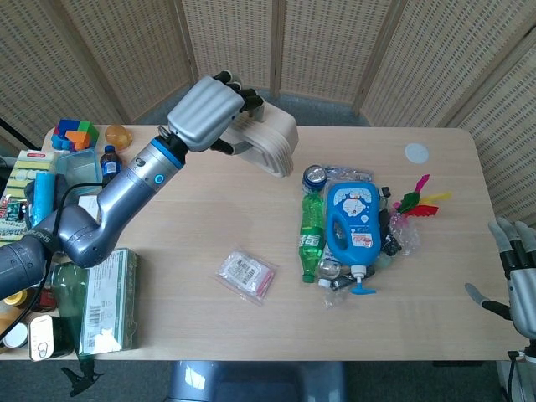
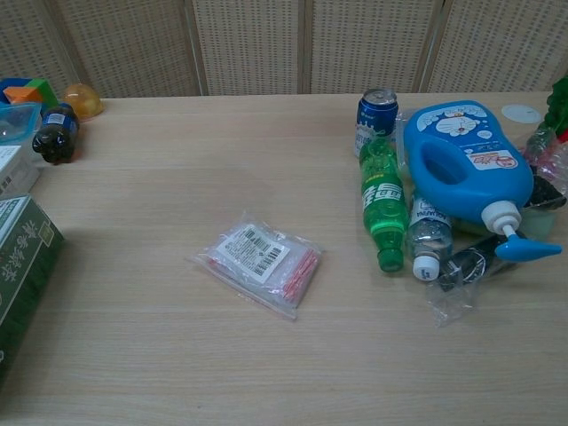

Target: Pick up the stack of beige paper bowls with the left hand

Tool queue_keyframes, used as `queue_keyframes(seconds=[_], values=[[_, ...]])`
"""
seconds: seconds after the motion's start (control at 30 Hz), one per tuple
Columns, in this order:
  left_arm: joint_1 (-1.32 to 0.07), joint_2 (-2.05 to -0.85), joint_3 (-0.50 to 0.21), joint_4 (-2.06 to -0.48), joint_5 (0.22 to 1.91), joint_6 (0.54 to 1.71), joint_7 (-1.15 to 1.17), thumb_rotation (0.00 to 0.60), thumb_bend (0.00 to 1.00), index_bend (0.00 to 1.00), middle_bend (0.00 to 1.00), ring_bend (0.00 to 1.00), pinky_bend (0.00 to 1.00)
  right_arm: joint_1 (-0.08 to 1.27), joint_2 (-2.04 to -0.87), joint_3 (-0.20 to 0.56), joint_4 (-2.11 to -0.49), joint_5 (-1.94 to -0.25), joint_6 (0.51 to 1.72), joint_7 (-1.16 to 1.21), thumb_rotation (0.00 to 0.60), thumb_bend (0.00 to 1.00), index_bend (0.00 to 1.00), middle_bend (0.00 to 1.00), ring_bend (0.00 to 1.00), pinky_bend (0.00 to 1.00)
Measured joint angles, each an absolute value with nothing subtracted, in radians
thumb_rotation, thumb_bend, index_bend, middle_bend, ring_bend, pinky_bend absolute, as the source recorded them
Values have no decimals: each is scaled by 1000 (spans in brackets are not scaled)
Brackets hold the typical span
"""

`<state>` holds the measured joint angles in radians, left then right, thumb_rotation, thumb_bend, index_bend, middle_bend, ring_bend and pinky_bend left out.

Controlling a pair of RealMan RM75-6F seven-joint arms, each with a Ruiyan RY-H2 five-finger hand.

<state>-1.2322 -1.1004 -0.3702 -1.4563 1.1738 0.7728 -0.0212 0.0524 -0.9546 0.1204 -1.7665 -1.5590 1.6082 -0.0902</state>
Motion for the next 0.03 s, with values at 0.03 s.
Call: queue_keyframes(seconds=[0.03], values=[[-1232,-1100,-371,-1457,1173,772,-20,600,290,800,704,673,276,52,-954,121,-1767,-1559,1609,-90,573,162,0,0,0,0]])
